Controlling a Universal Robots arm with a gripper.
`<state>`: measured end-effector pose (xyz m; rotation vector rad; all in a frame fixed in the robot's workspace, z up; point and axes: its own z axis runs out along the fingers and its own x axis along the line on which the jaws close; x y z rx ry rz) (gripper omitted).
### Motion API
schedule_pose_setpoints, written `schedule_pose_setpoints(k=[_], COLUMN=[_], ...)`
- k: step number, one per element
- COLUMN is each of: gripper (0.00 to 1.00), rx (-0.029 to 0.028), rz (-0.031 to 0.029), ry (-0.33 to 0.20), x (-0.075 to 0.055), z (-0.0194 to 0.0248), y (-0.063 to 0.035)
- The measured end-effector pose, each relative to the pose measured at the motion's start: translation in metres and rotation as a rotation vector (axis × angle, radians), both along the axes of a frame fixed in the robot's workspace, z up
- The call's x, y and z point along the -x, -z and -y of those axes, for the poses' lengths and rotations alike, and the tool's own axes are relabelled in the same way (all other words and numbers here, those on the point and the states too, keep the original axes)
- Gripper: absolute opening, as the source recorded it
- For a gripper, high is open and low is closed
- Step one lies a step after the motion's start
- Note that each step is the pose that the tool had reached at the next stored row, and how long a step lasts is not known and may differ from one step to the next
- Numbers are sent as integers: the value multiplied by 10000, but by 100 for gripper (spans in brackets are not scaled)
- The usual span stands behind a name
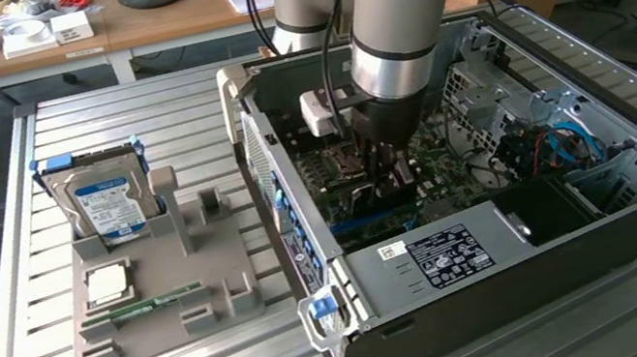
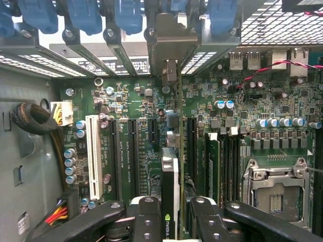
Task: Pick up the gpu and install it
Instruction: 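Insert the gpu into the slot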
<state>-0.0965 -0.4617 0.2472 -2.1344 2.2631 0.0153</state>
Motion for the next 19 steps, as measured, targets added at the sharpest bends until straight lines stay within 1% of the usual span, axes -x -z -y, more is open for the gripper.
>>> schedule_pose_setpoints(k=[19], gripper=[27], rx=[2], rz=[1], ry=[-1], x=[2], z=[0], y=[33])
